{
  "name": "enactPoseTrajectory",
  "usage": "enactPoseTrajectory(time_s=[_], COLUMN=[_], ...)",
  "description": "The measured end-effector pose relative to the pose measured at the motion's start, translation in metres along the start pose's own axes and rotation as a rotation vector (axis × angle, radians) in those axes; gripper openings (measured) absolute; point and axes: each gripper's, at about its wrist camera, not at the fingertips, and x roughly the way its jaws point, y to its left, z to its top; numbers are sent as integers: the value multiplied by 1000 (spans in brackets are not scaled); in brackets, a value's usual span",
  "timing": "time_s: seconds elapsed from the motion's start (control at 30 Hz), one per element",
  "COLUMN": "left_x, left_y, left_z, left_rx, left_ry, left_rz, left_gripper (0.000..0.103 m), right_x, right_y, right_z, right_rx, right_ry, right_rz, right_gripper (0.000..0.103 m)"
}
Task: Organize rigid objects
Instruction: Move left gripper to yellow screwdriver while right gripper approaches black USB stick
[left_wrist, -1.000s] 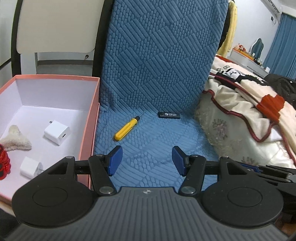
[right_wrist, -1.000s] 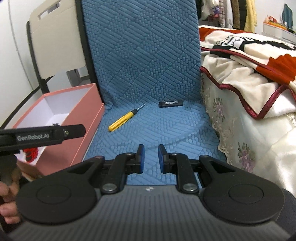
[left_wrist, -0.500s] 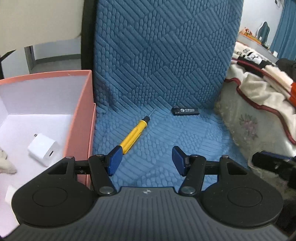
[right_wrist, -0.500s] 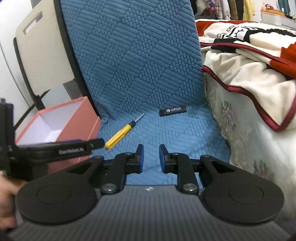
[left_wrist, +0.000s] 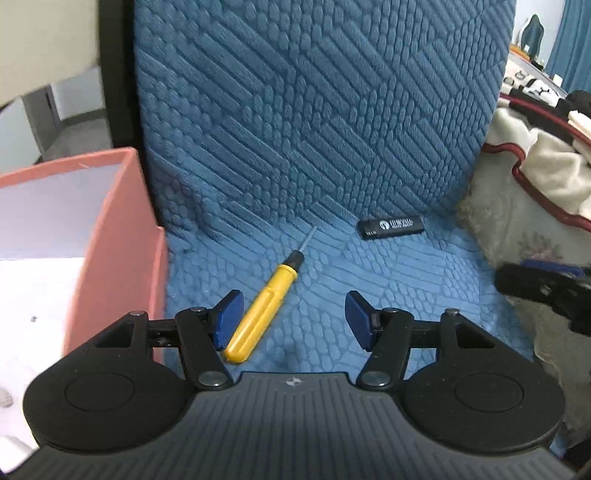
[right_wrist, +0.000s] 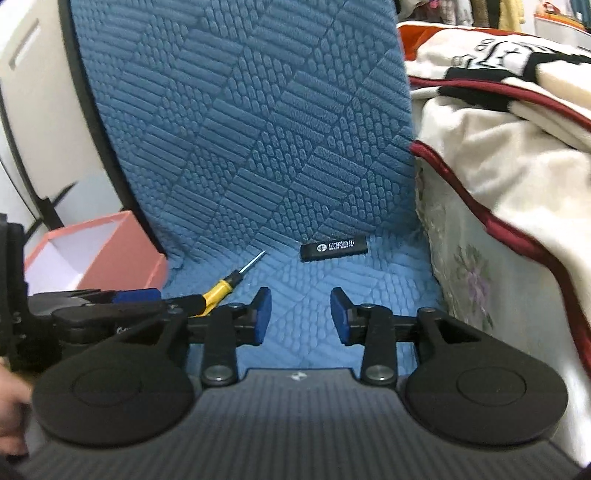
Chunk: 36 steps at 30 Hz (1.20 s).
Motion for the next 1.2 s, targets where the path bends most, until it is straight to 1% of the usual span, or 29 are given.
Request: enactPoseTrajectory(time_s=[0.1, 0.13, 0.17, 0.23, 0.27, 0.33, 0.37, 0.4, 0.43, 0.47, 0.5, 0.63, 0.77, 0.9, 1.03, 1.2], left_x=[13, 17, 19, 25, 27, 34, 37, 39, 41, 42, 43, 47, 48, 50, 55, 54], left_y=[-1, -2, -2, -1, -1, 2, 4, 5, 7, 7, 8, 10, 14, 20, 27, 28], left_z=[4, 5, 6, 8, 9, 11, 12, 12, 13, 13, 13, 12, 10, 7, 5, 6], left_rx=[7, 14, 19, 24, 22, 13, 7, 1, -2, -5, -7, -7, -35, -55, -103, -111], left_ry=[25, 31, 31, 29, 32, 45, 52, 59, 67, 69, 68, 77, 89, 97, 132, 126], left_rz=[5, 6, 10, 22, 26, 32, 32, 31, 30, 34, 38, 59, 54, 62, 21, 25], left_gripper=[65, 65, 65, 65, 64, 57, 55, 50, 47, 46, 46, 45, 45, 45, 45, 45], right_x=[21, 27, 34, 45, 52, 67, 76, 84, 90, 96, 103, 129, 151, 159, 166, 177], right_y=[-3, -4, -6, -9, -10, -15, -18, -21, -22, -22, -22, -24, -23, -20, -17, -18], right_z=[12, 15, 19, 26, 29, 34, 37, 40, 41, 42, 44, 48, 49, 50, 48, 44], right_rx=[0, 6, 14, 15, 10, 13, 22, 24, 20, 11, 5, 18, -27, -64, -82, -101], right_ry=[25, 34, 42, 47, 50, 72, 90, 102, 108, 112, 117, 140, 166, 170, 187, 206], right_rz=[0, 10, 20, 18, 12, 6, 0, -10, -18, -27, -34, -33, -80, -109, -111, -138], right_gripper=[39, 42, 45, 62, 65, 67, 68, 75, 82, 84, 87, 88, 88, 88, 89, 88])
